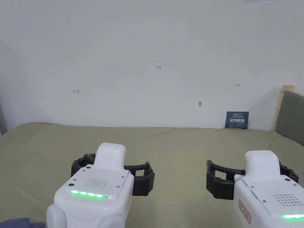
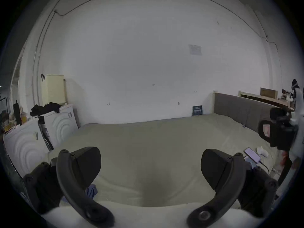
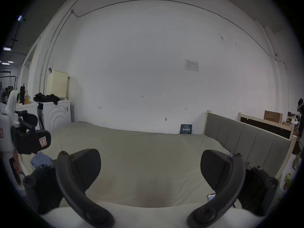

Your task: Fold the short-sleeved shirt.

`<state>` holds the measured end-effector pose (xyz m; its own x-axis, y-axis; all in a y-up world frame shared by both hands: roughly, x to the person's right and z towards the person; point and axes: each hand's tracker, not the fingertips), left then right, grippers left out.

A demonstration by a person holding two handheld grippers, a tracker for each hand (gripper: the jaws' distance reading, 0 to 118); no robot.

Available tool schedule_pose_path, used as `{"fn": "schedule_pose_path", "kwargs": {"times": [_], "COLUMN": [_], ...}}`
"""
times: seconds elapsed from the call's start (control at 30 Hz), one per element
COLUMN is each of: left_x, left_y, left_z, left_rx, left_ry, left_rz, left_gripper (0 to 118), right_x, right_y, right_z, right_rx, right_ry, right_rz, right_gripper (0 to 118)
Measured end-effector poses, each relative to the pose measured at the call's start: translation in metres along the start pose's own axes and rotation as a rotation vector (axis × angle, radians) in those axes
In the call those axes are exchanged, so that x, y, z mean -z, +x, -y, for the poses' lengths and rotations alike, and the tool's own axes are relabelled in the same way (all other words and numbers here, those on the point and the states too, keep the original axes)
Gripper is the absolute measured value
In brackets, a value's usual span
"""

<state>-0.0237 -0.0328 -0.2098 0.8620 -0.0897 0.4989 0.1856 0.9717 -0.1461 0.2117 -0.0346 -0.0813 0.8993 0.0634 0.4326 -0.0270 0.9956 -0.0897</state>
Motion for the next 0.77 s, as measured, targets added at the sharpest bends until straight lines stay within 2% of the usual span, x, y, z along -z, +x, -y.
{"fn": "schedule_pose_path", "kwargs": {"times": [0.1, 0.17, 0.5, 0.63, 0.77], "left_x": [-0.004, -0.001, 0.004, 0.014, 0.013], "left_y": [-0.002, -0.006, -0.013, -0.012, -0.011], "left_z": [0.000, -0.006, -0.013, -0.015, -0.012], "left_rx": [-0.002, -0.054, -0.079, -0.069, -0.080], "left_ry": [0.044, -0.015, -0.028, -0.150, -0.088], "left_rz": [0.037, 0.079, 0.000, -0.035, -0.035], "left_gripper": [118, 118, 118, 118, 117], "right_x": [-0.001, 0.000, -0.002, -0.002, -0.003], "right_y": [0.000, 0.000, 0.007, 0.006, 0.004], "right_z": [0.003, 0.005, 0.007, 0.008, 0.008], "right_rx": [-0.002, -0.007, 0.014, 0.026, 0.020], "right_ry": [0.000, -0.008, -0.011, -0.017, -0.012], "right_rz": [-0.004, -0.004, 0.014, 0.009, 0.003], "right_gripper": [118, 118, 118, 118, 118]}}
